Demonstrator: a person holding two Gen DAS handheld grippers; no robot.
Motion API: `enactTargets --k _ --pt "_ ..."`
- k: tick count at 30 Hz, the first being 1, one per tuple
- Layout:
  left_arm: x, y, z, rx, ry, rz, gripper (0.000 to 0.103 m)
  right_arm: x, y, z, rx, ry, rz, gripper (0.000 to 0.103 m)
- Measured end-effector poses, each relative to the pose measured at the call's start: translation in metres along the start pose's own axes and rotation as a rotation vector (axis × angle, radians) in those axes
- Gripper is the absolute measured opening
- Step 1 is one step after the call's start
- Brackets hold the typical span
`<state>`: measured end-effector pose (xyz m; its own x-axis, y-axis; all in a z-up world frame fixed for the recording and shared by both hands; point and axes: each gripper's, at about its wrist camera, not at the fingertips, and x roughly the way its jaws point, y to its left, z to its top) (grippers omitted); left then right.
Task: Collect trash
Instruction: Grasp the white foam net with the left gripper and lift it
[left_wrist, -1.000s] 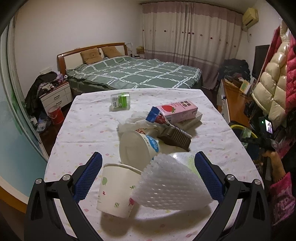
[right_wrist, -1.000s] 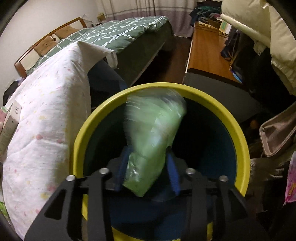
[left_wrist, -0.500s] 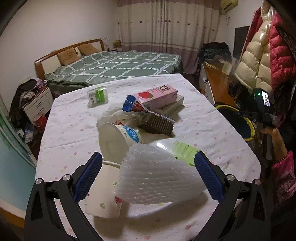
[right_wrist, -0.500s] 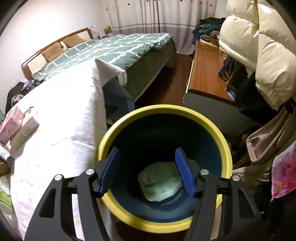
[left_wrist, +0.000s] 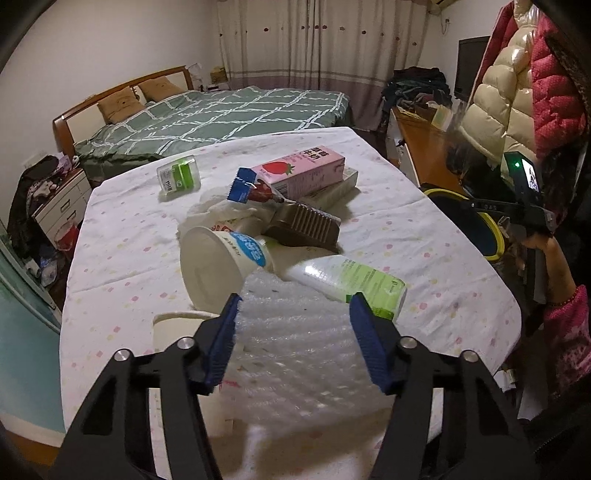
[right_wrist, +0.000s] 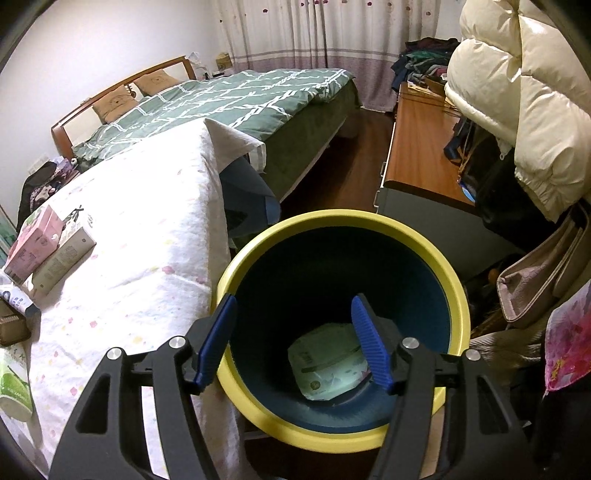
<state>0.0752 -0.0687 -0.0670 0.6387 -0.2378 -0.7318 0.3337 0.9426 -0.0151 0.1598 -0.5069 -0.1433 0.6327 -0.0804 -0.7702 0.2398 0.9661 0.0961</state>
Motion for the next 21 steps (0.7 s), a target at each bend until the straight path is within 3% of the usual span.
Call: enactTargets --k 4,5,9,21 --pt "-0.011 -0.001 0.001 0.008 -0.01 0.02 0.038 -0.004 0.0 0.0 0.004 -0.009 0.01 0.062" --pt "-0.015 -0.001 0.001 0.006 -0.015 0.023 0.03 -0.005 0.0 0.0 0.006 -0.012 0.012 0.062" --pt "-0.03 -0.002 0.002 0.004 -0.043 0.038 0.021 -0.009 0.001 -0.003 0.009 -0.021 0.024 0.062" --pt "-0.075 -0.027 0.033 0.066 -0.161 0.061 0.018 -0.037 -0.004 -0.014 0.022 -0.068 0.049 0.062"
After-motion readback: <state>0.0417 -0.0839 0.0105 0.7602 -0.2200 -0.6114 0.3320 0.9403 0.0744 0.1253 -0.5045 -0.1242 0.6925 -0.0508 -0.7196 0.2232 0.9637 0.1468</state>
